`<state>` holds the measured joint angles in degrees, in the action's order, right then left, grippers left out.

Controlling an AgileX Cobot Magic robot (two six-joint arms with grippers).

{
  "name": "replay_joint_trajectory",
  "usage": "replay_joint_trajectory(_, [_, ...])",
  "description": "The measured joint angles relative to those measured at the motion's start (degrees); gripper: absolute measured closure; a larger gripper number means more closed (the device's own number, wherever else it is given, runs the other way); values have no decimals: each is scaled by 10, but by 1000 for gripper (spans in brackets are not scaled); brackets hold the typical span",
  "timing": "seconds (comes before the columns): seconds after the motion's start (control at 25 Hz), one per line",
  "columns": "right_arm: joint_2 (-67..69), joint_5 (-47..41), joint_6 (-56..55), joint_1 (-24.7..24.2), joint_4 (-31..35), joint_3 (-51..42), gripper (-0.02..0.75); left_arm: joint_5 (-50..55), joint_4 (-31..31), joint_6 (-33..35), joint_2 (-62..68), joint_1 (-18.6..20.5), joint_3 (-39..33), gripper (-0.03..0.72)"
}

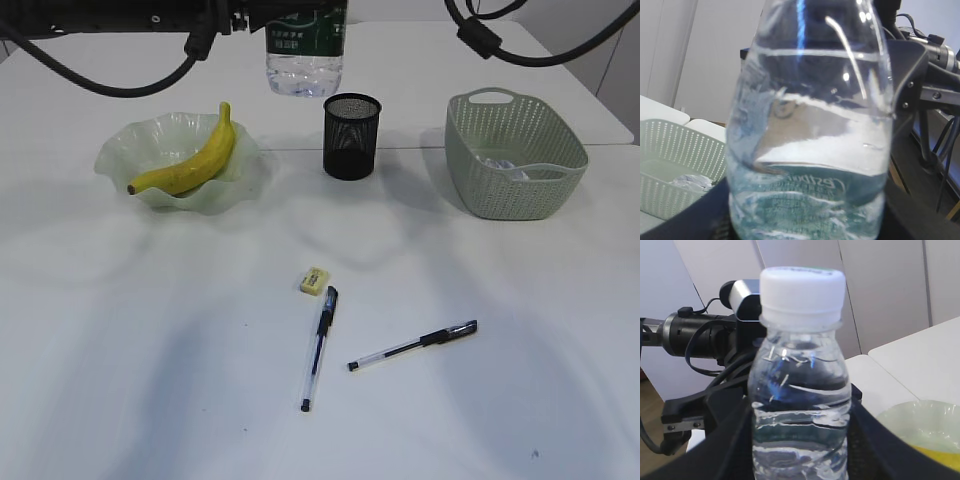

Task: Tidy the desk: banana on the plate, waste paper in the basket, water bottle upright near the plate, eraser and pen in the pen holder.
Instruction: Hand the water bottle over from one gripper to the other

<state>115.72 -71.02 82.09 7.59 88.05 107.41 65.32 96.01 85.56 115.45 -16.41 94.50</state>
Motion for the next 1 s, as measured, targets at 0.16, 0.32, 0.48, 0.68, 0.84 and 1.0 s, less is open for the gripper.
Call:
replay_joint_trajectory(0.16, [0, 1, 0, 0, 0, 0, 379, 0, 0, 0, 0, 0, 0, 285])
replay_joint_trajectory(0.32, [0, 1, 0, 0, 0, 0, 379, -2, 1, 0, 0, 0, 0, 285])
replay_joint_trajectory(0.48, [0, 1, 0, 0, 4, 0, 379, -3, 3, 0, 0, 0, 0, 285])
replay_joint_trajectory(0.68, [0, 2, 2, 0, 12, 0, 379, -4, 7, 0, 0, 0, 0, 285])
replay_joint_trajectory(0.84, [1, 2, 2, 0, 13, 0, 379, -5, 10, 0, 0, 0, 0, 285])
replay_joint_trajectory(1.0, [1, 3, 3, 0, 17, 0, 371, -5, 12, 0, 0, 0, 0, 285])
